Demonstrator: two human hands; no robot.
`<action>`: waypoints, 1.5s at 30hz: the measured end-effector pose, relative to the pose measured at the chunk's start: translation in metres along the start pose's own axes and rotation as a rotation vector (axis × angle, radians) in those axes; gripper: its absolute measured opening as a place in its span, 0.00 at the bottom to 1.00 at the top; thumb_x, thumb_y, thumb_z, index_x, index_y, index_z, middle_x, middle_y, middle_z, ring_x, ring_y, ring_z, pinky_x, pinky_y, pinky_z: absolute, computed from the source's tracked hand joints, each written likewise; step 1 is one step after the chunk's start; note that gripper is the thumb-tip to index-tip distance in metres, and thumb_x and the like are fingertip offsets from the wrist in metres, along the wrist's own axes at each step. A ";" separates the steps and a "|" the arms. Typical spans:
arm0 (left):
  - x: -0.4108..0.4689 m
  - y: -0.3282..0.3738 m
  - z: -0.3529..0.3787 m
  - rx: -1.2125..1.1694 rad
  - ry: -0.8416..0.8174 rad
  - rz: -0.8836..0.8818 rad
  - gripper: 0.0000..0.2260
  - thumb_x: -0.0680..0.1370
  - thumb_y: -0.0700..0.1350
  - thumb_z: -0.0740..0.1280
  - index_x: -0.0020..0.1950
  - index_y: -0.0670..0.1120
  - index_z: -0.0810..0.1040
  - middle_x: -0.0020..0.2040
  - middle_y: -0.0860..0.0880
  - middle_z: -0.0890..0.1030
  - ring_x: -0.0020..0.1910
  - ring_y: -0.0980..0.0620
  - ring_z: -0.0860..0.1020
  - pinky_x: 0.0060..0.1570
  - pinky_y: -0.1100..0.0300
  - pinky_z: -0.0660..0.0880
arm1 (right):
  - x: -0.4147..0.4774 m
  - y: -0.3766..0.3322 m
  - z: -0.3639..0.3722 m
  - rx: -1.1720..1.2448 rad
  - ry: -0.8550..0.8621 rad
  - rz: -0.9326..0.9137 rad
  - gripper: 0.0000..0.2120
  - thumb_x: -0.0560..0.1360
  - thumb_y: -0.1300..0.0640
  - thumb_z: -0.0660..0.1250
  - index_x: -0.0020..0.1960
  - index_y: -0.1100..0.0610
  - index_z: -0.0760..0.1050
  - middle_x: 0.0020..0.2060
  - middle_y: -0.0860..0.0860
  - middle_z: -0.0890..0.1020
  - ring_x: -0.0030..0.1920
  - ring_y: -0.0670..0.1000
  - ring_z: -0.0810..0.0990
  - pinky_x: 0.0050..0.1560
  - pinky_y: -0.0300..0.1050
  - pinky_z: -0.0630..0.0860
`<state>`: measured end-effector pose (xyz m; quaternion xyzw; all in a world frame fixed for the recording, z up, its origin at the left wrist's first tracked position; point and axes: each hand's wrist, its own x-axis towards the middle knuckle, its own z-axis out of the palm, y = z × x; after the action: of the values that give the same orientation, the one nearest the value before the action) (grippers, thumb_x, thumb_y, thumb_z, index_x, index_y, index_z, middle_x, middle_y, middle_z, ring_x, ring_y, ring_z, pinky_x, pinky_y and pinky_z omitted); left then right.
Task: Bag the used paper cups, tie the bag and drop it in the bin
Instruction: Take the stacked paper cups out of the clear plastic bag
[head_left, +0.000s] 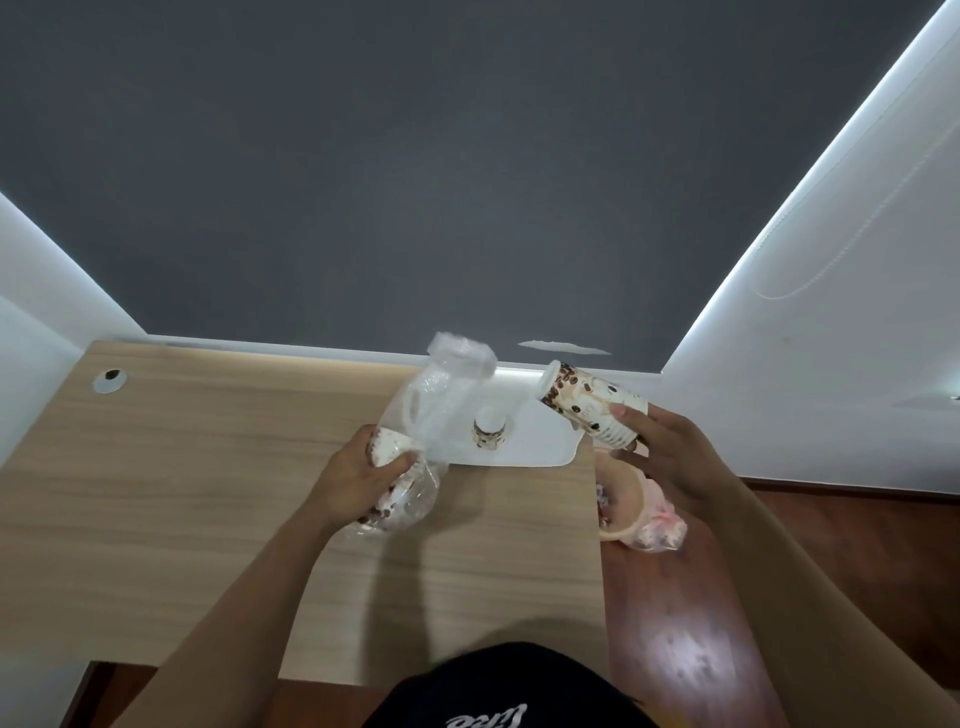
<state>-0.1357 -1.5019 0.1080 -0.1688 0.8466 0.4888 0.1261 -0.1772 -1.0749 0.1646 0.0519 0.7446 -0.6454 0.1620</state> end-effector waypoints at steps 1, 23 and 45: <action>0.001 0.002 0.006 -0.025 0.013 -0.004 0.21 0.78 0.61 0.81 0.66 0.57 0.80 0.53 0.55 0.90 0.49 0.54 0.89 0.46 0.55 0.84 | 0.002 0.003 0.006 0.039 -0.029 0.011 0.10 0.86 0.58 0.72 0.59 0.46 0.90 0.59 0.46 0.91 0.58 0.43 0.90 0.50 0.34 0.85; 0.013 0.050 0.069 -0.394 -0.033 -0.025 0.22 0.82 0.46 0.79 0.75 0.52 0.77 0.62 0.51 0.87 0.58 0.56 0.87 0.45 0.73 0.80 | 0.044 0.042 0.109 -0.327 -0.235 0.009 0.49 0.76 0.50 0.82 0.86 0.38 0.55 0.71 0.44 0.83 0.65 0.48 0.87 0.74 0.57 0.80; 0.012 0.003 0.031 -0.410 0.036 -0.061 0.32 0.75 0.61 0.83 0.76 0.59 0.76 0.64 0.55 0.89 0.61 0.52 0.89 0.69 0.44 0.83 | 0.140 0.055 0.157 -0.483 0.005 0.176 0.37 0.79 0.44 0.78 0.80 0.54 0.64 0.75 0.54 0.81 0.70 0.61 0.83 0.70 0.56 0.79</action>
<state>-0.1458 -1.4753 0.0905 -0.2253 0.7259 0.6438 0.0888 -0.2661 -1.2384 0.0518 0.0776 0.8701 -0.4324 0.2234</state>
